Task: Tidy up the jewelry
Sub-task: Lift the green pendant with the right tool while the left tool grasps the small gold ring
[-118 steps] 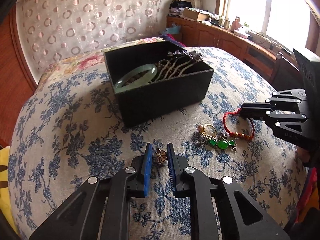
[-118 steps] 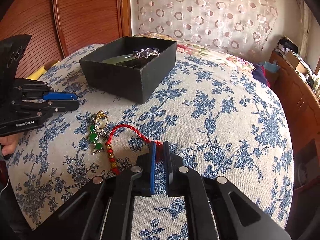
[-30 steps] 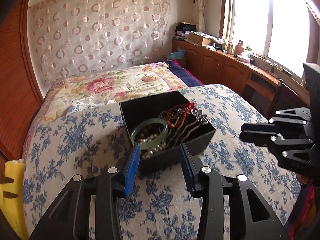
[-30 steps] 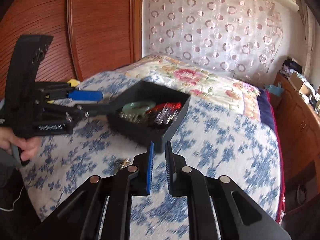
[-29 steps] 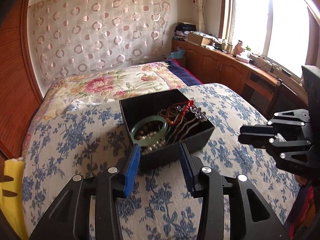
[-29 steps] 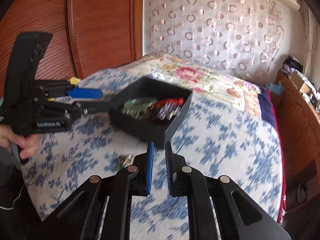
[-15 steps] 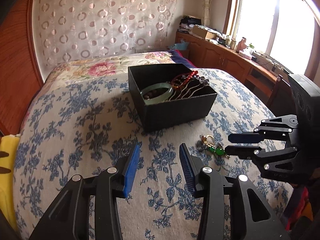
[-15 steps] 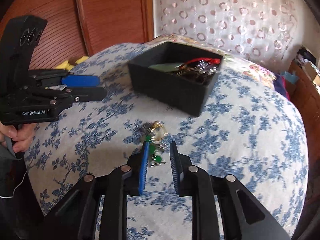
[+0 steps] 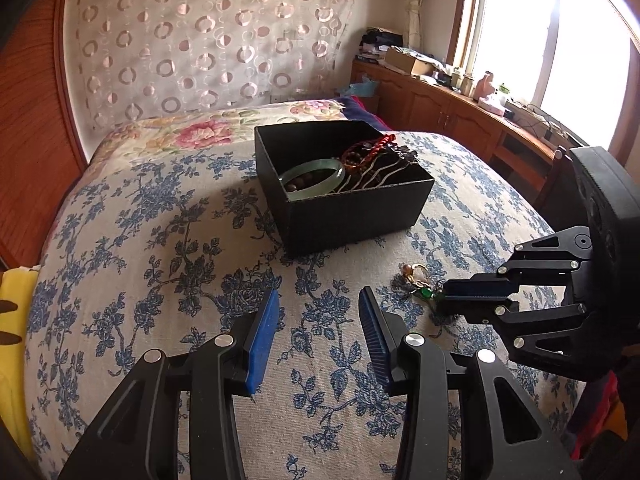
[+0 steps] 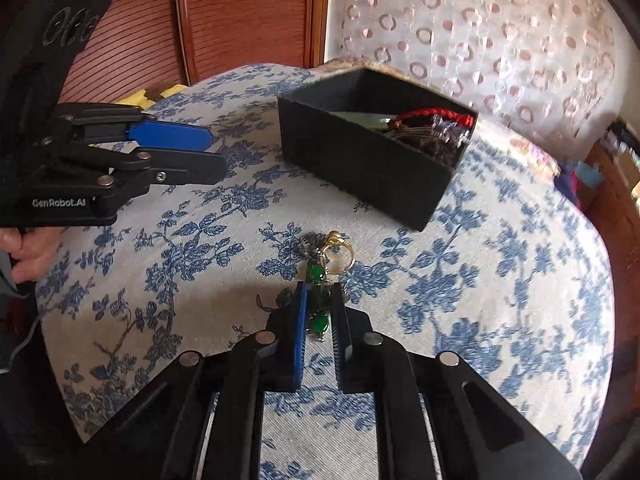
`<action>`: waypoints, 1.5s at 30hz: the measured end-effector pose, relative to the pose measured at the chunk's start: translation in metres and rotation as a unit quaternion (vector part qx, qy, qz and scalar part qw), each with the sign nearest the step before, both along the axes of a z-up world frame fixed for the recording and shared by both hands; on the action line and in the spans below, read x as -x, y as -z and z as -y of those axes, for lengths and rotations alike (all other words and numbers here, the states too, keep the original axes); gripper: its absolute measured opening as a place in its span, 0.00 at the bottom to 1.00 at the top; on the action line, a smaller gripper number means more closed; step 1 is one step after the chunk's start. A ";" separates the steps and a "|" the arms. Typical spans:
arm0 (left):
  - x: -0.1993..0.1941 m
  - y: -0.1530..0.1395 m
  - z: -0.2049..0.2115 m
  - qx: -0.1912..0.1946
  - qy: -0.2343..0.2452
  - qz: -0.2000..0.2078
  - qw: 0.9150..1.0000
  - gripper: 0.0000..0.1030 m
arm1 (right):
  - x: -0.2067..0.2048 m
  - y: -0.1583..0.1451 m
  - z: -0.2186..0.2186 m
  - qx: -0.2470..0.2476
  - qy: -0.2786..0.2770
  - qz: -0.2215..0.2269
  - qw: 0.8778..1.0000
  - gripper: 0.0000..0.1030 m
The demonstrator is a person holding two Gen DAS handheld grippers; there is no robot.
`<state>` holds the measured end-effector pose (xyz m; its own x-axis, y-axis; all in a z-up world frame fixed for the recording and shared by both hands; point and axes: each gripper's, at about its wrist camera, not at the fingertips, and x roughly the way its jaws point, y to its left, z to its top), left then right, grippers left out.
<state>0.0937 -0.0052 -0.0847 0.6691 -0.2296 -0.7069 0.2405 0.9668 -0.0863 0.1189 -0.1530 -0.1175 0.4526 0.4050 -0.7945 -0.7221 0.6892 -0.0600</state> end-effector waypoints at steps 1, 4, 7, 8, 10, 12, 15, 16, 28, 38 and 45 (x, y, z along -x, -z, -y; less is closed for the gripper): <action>0.000 0.000 0.002 -0.001 0.002 0.000 1.000 0.38 | 0.002 -0.001 0.002 -0.005 -0.001 -0.002 1.000 0.12; 0.000 0.001 0.009 -0.003 0.010 -0.001 1.000 0.40 | 0.007 -0.005 0.013 -0.014 0.006 -0.001 1.000 0.12; -0.002 0.004 0.017 -0.004 0.018 -0.004 1.000 0.45 | 0.011 -0.012 0.026 -0.025 0.017 0.002 1.000 0.12; -0.002 0.005 0.020 -0.005 0.020 -0.006 1.000 0.45 | 0.012 -0.015 0.031 -0.028 0.022 0.005 0.999 0.12; -0.003 0.008 0.026 -0.007 0.026 -0.009 1.000 0.45 | 0.013 -0.020 0.040 -0.031 0.030 0.011 0.999 0.12; -0.006 0.009 0.032 -0.008 0.032 -0.012 0.999 0.46 | 0.013 -0.025 0.051 -0.035 0.041 0.018 0.998 0.12; -0.011 0.012 0.042 -0.010 0.043 -0.020 0.999 0.46 | 0.011 -0.031 0.064 -0.041 0.057 0.025 0.997 0.12; -0.013 0.013 0.046 -0.011 0.047 -0.022 0.999 0.46 | 0.011 -0.033 0.068 -0.043 0.061 0.028 0.997 0.12; -0.039 0.020 0.078 -0.002 0.077 -0.043 0.996 0.27 | 0.006 -0.037 0.083 -0.054 0.081 0.036 0.995 0.12; -0.043 0.027 0.083 -0.007 0.084 -0.053 0.995 0.09 | 0.006 -0.034 0.083 -0.055 0.079 0.033 0.995 0.12; -0.037 0.011 0.074 -0.007 0.076 -0.029 0.997 0.09 | 0.004 -0.044 0.080 -0.059 0.075 0.042 0.994 0.12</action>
<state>0.1309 -0.0795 -0.0956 0.5858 -0.3139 -0.7472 0.3787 0.9211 -0.0901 0.1147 -0.2328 -0.0731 0.5786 0.4163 -0.7014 -0.6059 0.7951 -0.0279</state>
